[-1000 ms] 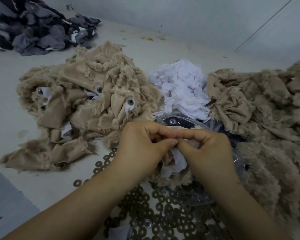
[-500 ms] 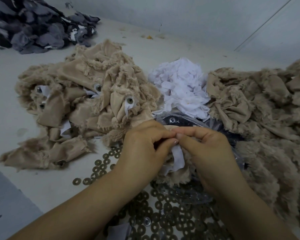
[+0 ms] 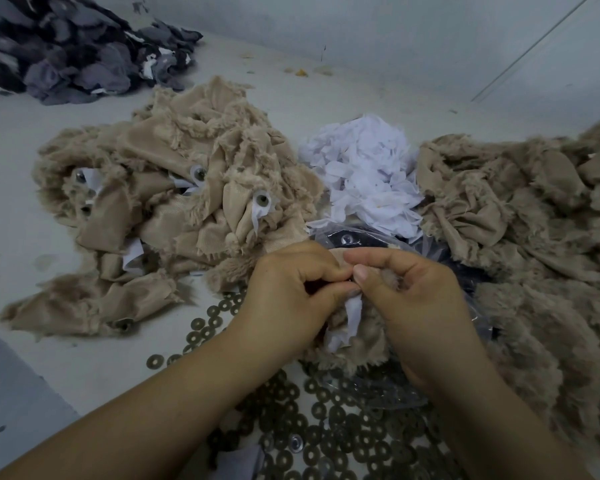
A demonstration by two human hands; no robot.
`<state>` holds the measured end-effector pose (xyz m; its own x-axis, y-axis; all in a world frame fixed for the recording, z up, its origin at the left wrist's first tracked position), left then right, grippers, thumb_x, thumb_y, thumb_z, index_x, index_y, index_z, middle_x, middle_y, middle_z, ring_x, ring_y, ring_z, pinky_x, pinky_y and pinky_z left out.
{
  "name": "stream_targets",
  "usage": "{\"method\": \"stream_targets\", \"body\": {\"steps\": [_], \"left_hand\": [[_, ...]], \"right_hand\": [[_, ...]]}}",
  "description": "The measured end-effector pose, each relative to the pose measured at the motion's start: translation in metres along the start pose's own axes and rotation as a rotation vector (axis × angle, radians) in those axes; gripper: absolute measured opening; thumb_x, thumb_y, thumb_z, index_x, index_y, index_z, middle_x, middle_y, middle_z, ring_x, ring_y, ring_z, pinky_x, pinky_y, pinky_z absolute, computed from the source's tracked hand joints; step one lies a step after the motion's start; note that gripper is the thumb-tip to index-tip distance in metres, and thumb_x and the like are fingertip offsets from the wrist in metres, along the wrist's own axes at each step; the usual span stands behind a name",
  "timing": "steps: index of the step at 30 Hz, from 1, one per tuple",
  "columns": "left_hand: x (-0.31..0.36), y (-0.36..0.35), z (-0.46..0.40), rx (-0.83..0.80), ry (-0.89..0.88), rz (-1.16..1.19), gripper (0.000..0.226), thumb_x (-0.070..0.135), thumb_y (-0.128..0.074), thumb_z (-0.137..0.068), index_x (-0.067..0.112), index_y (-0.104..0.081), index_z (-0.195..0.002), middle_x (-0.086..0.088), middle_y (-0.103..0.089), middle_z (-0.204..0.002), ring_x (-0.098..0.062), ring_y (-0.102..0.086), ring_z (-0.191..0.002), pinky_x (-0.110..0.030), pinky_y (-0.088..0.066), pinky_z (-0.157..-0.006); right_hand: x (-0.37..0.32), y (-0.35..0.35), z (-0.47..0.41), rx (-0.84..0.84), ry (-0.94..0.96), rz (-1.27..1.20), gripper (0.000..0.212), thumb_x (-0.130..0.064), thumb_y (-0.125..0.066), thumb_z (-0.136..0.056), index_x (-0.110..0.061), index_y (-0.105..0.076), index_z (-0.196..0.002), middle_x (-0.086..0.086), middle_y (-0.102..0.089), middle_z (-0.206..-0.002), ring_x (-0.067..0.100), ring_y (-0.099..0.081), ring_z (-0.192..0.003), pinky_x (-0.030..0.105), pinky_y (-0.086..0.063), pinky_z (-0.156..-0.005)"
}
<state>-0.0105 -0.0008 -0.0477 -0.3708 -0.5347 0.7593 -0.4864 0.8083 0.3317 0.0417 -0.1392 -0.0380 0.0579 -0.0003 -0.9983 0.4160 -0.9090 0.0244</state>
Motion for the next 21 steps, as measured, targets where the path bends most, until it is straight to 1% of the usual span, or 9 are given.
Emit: {"method": "stream_targets", "body": {"steps": [3,6,12,16,18,19,21], "left_hand": [[-0.003,0.002,0.001,-0.029,-0.021,0.007,0.005,0.007,-0.079,-0.078,0.005,-0.078,-0.082,-0.002,-0.071,-0.074,-0.009,-0.066,-0.069,-0.022,-0.053,-0.066],[-0.005,0.003,0.001,-0.042,-0.021,0.01,0.005,0.008,-0.079,-0.079,0.005,-0.079,-0.083,-0.002,-0.072,-0.074,-0.009,-0.066,-0.069,-0.025,-0.054,-0.065],[-0.009,0.005,0.001,-0.056,-0.049,-0.002,0.009,0.009,-0.079,-0.077,0.004,-0.078,-0.085,-0.003,-0.074,-0.076,-0.008,-0.068,-0.072,-0.02,-0.054,-0.067],[-0.009,0.007,-0.003,-0.105,-0.003,0.003,0.013,0.013,-0.08,-0.076,0.007,-0.079,-0.087,-0.002,-0.073,-0.076,-0.011,-0.067,-0.073,-0.025,-0.055,-0.068],[-0.009,0.011,-0.009,-0.118,0.068,0.043,0.018,0.02,-0.08,-0.075,0.011,-0.079,-0.09,0.003,-0.07,-0.077,-0.009,-0.066,-0.074,-0.021,-0.053,-0.069],[-0.01,0.014,-0.011,-0.114,0.118,0.074,0.02,0.024,-0.079,-0.074,0.014,-0.079,-0.092,0.006,-0.07,-0.078,-0.008,-0.065,-0.076,-0.019,-0.053,-0.07],[-0.013,0.017,-0.013,-0.099,0.224,0.109,0.027,0.033,-0.076,-0.074,0.019,-0.078,-0.096,0.004,-0.071,-0.083,-0.008,-0.066,-0.078,-0.022,-0.055,-0.071]], "right_hand": [[0.0,-0.001,-0.001,-0.012,0.035,0.062,0.019,-0.004,-0.066,-0.092,-0.019,-0.076,-0.099,-0.015,-0.076,-0.093,-0.002,-0.07,-0.092,0.008,-0.052,-0.073],[0.002,-0.002,-0.001,-0.027,0.054,0.1,0.021,-0.003,-0.065,-0.092,-0.018,-0.076,-0.101,-0.016,-0.076,-0.096,-0.005,-0.069,-0.093,0.006,-0.051,-0.073],[0.004,-0.002,-0.001,-0.028,0.093,0.112,0.024,0.0,-0.063,-0.093,-0.018,-0.078,-0.098,-0.012,-0.077,-0.094,-0.001,-0.07,-0.092,0.008,-0.052,-0.074],[0.01,-0.004,-0.003,-0.019,0.09,0.089,0.024,-0.001,-0.061,-0.094,-0.019,-0.076,-0.1,-0.013,-0.077,-0.096,-0.001,-0.07,-0.093,0.009,-0.052,-0.075],[0.012,-0.006,-0.003,-0.014,0.051,0.043,0.023,-0.007,-0.06,-0.096,-0.023,-0.075,-0.104,-0.013,-0.077,-0.097,0.001,-0.071,-0.094,0.013,-0.055,-0.075],[0.013,-0.006,-0.004,-0.011,0.024,0.015,0.022,-0.01,-0.059,-0.098,-0.024,-0.074,-0.106,-0.011,-0.077,-0.098,0.004,-0.072,-0.094,0.017,-0.057,-0.076],[0.013,-0.003,-0.006,0.003,-0.023,-0.037,0.021,-0.016,-0.058,-0.099,-0.026,-0.074,-0.107,-0.006,-0.078,-0.098,0.012,-0.074,-0.094,0.028,-0.06,-0.078]]}}
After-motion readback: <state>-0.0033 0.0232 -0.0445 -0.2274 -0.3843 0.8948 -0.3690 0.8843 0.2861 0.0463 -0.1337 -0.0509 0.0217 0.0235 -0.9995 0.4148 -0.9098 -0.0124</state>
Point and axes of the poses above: each hand's wrist, its own z-axis away from the middle knuckle, its own y-axis out of the back of the hand, x = y × z, the point moved 2 cm from there along -z, towards the middle knuckle
